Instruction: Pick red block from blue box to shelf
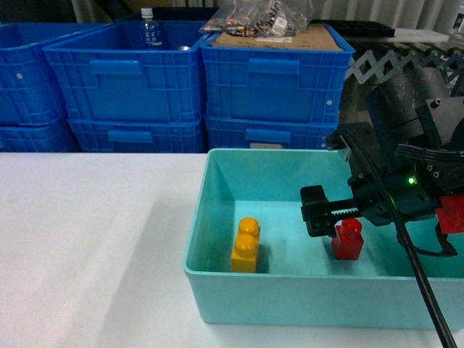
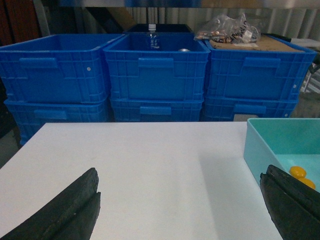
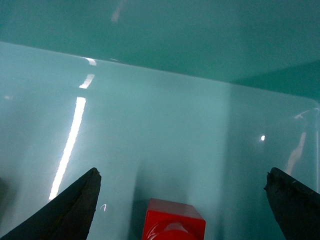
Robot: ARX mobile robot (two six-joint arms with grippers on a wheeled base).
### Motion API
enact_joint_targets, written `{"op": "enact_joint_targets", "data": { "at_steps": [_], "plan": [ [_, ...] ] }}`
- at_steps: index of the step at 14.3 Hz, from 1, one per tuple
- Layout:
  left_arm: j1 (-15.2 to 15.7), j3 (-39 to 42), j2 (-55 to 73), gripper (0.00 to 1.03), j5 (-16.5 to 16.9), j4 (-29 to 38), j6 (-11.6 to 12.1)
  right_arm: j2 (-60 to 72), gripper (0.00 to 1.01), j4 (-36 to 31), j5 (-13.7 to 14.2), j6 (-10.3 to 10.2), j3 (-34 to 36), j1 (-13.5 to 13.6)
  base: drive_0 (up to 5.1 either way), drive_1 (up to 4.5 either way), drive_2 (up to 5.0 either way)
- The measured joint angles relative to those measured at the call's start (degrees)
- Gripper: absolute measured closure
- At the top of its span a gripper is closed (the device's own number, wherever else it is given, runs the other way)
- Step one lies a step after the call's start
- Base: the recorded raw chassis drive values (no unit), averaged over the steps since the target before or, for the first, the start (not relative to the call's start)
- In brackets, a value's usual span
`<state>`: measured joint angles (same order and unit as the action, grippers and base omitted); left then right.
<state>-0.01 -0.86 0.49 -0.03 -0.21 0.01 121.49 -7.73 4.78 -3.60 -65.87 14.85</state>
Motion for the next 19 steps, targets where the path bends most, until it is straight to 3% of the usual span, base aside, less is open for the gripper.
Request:
{"op": "enact_joint_targets", "data": {
  "at_steps": [3, 4, 9, 11, 13, 15, 17, 18, 19],
  "plan": [
    [0.0, 0.0, 0.0, 0.05, 0.0, 0.0, 0.0, 3.39, 0.03, 1.73, 0.44, -0.26, -2.36, -0.15, 0.0, 0.0, 0.0],
    [0.0, 0.0, 0.0, 0.05, -0.02, -0.02, 0.0, 4.22, 0.09, 2.16, 0.52, -0.31, -2.84, 0.07, 0.0, 0.0, 0.0],
    [0.0, 0.0, 0.0, 0.05, 0.0, 0.0, 0.0, 5.14, 0.64, 4.52, 3.02, -0.28, -3.93, 1.4, 0.0, 0.0, 0.0],
    [0.0, 0.0, 0.0, 0.05, 0.0, -0.02, 0.0, 3.1, 0.72, 3.19, 3.08, -0.42, -2.12, 1.2, 0.0, 0.0, 0.0],
    [0.0, 0.0, 0.0, 0.05, -0.02, -0.02, 0.02, -4.04, 0.72, 1.2, 0.55, -1.38, 3.06, 0.37, 0.0, 0.0, 0.0],
    [0.0, 0.0, 0.0, 0.05, 0.0, -0.02, 0.0, -20.55, 0.72, -2.75, -3.65, -2.73, 11.63, -1.95, 0.0, 0.0, 0.0],
    [0.0, 0.0, 0.0, 0.05, 0.0, 0.0, 0.0, -37.77, 0.72, -6.38, -3.76, -2.4, 22.01, -5.09, 0.0, 0.0, 0.0],
    [0.0, 0.0, 0.0, 0.05, -0.02, 0.0, 0.0, -50.82, 0.72, -5.16, -4.2, -2.36, 30.84, -7.13, 0.0, 0.0, 0.0],
    [0.0, 0.0, 0.0, 0.05, 0.0, -0.02, 0.0, -61.88, 0.72, -3.3, -2.78, -2.12, 38.56, -6.54, 0.0, 0.0, 0.0]
  ]
}}
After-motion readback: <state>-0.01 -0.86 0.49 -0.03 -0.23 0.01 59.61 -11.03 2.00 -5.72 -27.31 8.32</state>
